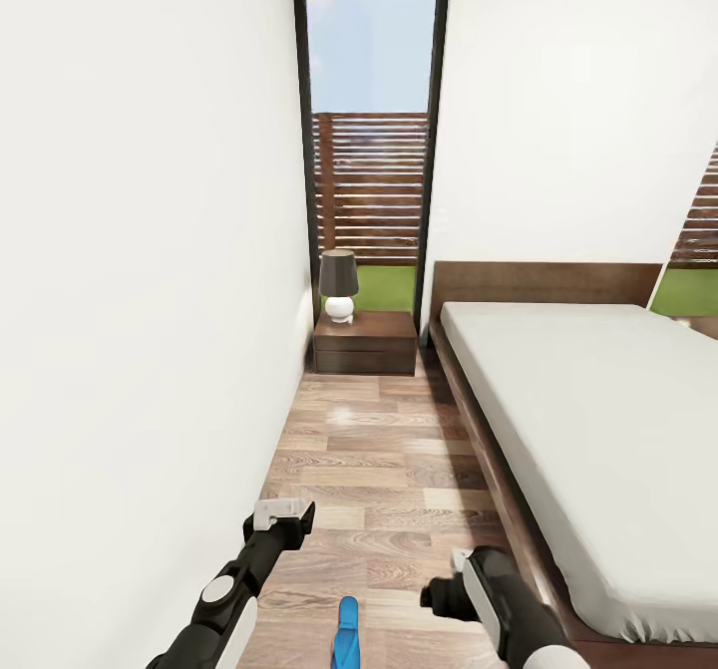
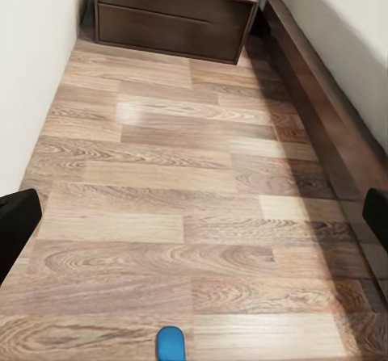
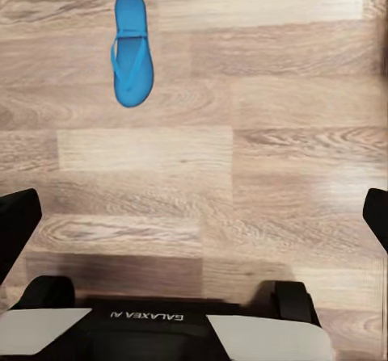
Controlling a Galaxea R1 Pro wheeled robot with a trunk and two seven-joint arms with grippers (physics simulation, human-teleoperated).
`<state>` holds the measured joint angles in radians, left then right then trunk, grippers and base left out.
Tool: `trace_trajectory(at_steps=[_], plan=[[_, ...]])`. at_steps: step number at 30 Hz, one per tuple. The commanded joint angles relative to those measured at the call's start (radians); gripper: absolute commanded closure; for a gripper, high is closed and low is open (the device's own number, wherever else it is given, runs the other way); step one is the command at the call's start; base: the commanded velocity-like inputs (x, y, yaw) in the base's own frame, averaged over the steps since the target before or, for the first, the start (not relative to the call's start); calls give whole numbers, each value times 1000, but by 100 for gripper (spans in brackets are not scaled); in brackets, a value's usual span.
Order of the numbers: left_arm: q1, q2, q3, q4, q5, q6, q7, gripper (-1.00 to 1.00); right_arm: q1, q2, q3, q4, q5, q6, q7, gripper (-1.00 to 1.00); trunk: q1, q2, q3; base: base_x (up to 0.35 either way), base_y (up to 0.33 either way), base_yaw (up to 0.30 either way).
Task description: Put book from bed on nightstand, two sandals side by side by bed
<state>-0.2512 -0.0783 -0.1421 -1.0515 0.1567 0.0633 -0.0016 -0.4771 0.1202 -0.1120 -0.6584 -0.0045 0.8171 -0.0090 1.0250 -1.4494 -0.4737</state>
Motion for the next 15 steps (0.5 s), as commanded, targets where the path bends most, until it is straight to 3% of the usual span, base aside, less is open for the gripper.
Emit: trace_trajectory(at_steps=[1,3,6,15], plan=[[0,0,0,-2,10,6,0,-100,-1,1,6,-1,0,6,-1,-100,0,-1,-1,0,0,0],[0,0,-1,-2,10,6,0,-100,-1,1,46,0,0,8,0,-100,0,-1,-1,0,0,0],[0,-1,-1,-3,11,7,1,-100,-1,1,73,1,0,7,3,-100,0,-1,-1,0,0,0],[0,-1,-1,-4,11,7,2,-100,-1,1,88,7,0,-1,4,-100,8,-15,-7,0,0,0]])
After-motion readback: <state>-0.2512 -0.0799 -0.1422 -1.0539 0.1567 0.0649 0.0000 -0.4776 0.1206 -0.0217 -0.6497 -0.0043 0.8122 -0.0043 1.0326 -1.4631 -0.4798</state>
